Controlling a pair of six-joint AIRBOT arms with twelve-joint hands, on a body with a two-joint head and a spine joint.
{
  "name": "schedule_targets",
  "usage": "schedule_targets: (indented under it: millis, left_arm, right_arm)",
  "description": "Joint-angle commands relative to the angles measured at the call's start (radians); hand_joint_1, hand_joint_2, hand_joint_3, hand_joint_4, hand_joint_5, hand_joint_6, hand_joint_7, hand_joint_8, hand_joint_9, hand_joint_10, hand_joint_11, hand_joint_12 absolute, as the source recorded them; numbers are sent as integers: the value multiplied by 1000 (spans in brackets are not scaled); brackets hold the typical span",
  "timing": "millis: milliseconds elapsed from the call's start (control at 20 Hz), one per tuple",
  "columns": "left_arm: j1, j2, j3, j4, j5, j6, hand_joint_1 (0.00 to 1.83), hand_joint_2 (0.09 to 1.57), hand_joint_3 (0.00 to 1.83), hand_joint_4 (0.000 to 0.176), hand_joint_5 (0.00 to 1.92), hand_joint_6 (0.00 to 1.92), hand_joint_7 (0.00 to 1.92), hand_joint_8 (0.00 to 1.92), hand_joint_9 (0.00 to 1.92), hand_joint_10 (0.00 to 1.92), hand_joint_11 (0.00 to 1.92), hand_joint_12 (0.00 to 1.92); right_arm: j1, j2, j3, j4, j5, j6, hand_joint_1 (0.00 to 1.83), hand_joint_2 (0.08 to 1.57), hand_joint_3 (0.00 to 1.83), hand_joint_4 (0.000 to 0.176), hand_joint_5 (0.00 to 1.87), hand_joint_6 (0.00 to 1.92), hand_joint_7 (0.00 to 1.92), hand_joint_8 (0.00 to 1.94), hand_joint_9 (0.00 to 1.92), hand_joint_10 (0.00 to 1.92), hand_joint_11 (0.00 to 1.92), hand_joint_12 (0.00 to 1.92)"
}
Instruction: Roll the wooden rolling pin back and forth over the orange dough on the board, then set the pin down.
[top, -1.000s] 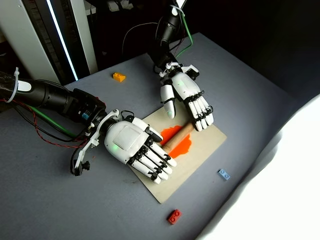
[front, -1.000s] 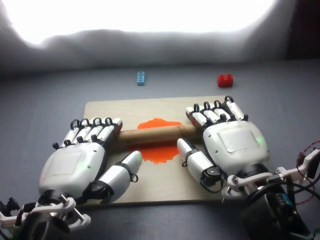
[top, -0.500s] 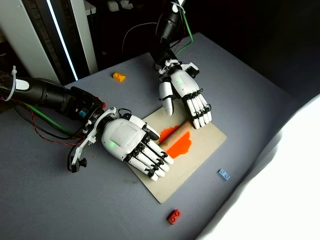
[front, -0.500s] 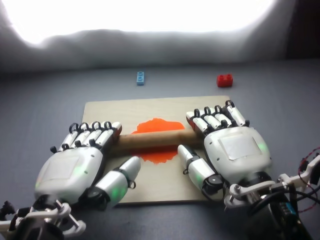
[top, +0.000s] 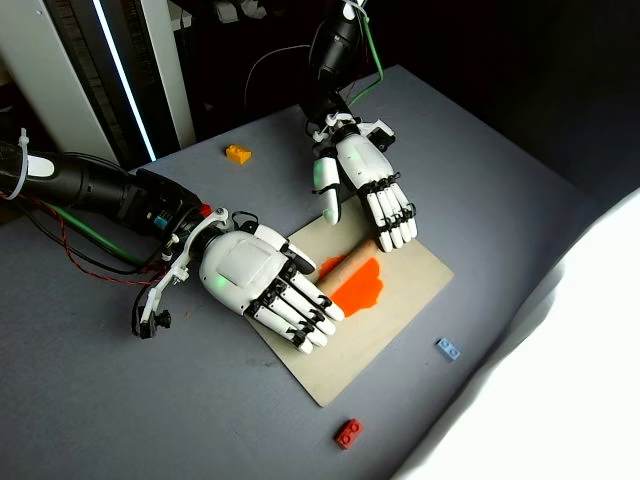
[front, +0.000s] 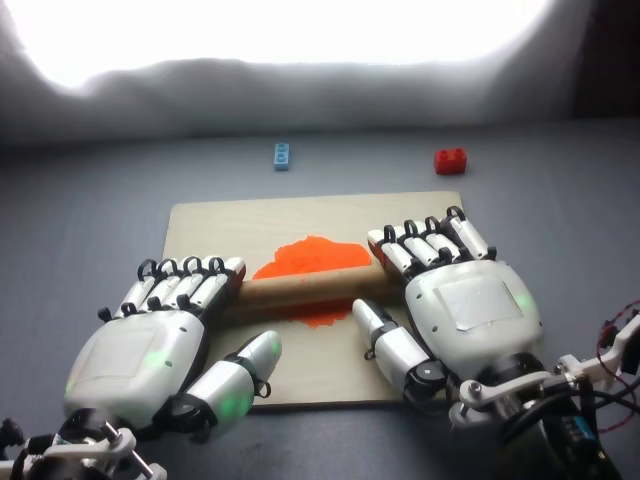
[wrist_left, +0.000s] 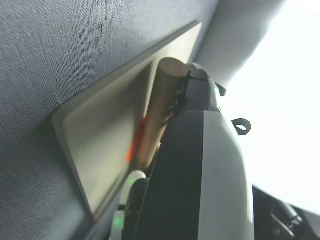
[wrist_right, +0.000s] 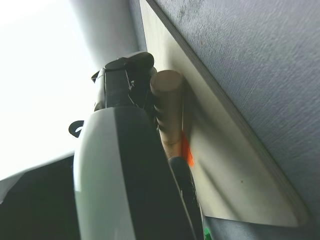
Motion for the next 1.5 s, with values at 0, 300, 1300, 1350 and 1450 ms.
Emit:
schedule_targets:
  millis: [0, 300, 1300, 1350, 1450]
  left_arm:
    - [15, -4, -7, 6, 4, -4, 0, 1435, 0, 0, 196, 6, 230, 3, 177, 6, 0, 228]
    - [25, -3, -16, 24, -7, -4, 0, 1438, 1, 0, 209, 4, 237, 4, 195, 7, 0, 293]
    - [98, 2, -65, 81, -99, -15, 0, 1440, 0, 0, 219, 4, 237, 2, 187, 5, 0, 254]
    - [102, 2, -68, 84, -104, -15, 0, 1439, 0, 0, 219, 4, 239, 2, 190, 6, 0, 258]
    - [112, 2, -73, 86, -114, -13, 0, 1437, 0, 0, 214, 1, 249, 2, 203, 6, 0, 291]
  right_arm:
    - [-14, 0, -9, -16, 21, 0, 0, 1439, 0, 0, 368, 2, 410, 2, 397, 5, 0, 906]
    - [-21, 3, -21, -17, 35, -10, 0, 1439, 0, 0, 378, 6, 418, 3, 409, 9, 0, 927]
    - [-50, 35, -56, -25, 52, -24, 0, 1437, 0, 0, 364, 2, 401, 3, 388, 6, 0, 896]
    - [-52, 36, -57, -27, 52, -25, 0, 1437, 0, 0, 365, 3, 402, 3, 389, 6, 0, 896]
    - [-57, 38, -63, -38, 55, -25, 0, 1434, 0, 0, 366, 3, 399, 2, 393, 7, 0, 924]
